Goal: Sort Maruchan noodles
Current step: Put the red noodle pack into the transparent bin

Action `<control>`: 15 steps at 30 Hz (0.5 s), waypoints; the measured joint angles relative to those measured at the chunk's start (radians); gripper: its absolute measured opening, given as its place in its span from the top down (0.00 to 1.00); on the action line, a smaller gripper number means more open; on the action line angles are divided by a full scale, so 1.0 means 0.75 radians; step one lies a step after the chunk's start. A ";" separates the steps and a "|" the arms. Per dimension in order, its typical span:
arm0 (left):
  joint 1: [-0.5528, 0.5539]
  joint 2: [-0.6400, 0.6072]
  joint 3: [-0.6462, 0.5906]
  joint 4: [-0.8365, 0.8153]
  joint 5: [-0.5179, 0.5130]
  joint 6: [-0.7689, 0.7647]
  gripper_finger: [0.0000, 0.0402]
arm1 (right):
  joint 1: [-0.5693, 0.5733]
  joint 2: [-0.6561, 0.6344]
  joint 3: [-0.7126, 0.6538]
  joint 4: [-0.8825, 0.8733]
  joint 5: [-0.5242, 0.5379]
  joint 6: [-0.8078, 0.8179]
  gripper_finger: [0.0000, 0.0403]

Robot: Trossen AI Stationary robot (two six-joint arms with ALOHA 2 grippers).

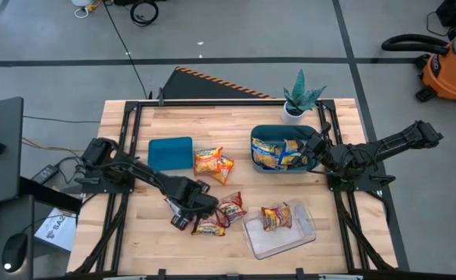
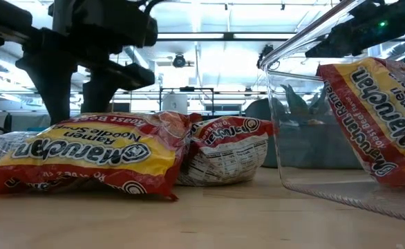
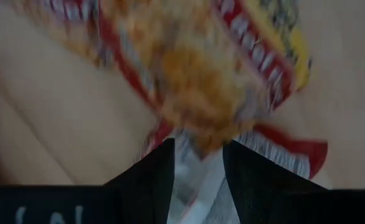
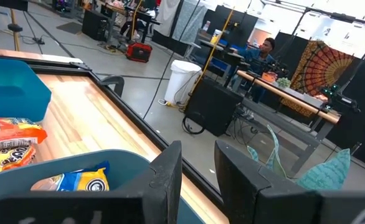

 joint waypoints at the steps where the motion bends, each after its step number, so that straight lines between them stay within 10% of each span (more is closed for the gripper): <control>1: -0.007 0.000 -0.002 0.029 -0.010 0.000 0.65 | 0.000 0.000 0.000 -0.001 0.000 0.000 0.75; 9: -0.039 0.000 -0.003 0.102 -0.013 -0.034 0.69 | 0.000 0.000 0.000 -0.001 0.000 0.000 0.75; 15: -0.045 0.000 -0.003 0.118 0.013 -0.065 0.93 | 0.000 0.000 0.000 0.000 0.000 0.000 0.75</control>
